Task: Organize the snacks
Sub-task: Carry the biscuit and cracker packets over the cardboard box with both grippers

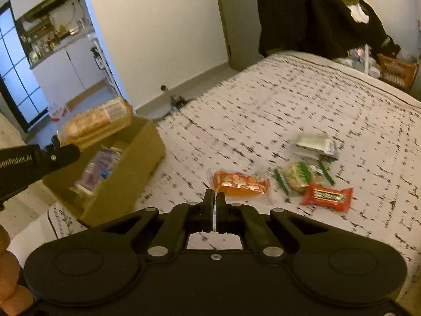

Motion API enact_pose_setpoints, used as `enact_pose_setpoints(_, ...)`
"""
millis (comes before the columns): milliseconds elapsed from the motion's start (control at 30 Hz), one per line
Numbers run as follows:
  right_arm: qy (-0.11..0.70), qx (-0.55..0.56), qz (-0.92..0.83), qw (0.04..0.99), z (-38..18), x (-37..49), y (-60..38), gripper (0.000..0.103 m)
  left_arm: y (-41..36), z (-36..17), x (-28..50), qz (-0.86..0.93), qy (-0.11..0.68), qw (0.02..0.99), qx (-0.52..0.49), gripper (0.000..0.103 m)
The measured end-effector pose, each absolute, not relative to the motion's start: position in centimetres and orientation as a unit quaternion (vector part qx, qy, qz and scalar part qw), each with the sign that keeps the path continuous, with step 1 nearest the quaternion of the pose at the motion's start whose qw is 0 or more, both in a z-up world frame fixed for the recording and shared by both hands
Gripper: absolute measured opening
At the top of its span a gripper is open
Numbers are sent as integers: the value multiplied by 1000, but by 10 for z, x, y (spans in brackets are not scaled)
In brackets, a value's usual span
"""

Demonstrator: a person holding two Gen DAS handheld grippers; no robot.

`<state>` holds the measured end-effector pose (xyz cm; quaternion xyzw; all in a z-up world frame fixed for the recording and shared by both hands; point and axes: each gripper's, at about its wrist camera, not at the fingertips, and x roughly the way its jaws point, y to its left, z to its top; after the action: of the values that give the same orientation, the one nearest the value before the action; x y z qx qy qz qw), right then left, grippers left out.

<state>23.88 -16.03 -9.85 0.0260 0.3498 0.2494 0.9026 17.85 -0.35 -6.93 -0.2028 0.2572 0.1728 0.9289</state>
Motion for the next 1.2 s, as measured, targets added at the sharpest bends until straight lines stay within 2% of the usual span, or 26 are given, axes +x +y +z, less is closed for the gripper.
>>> enact_pose_setpoints(667, 275, -10, 327, 904, -74, 210, -90, 1, 61, -53, 152, 235, 225, 921, -215, 0)
enact_pose_setpoints(1200, 286, 33, 371, 883, -81, 222, -36, 1, 100, -83, 154, 278, 260, 895, -233, 0)
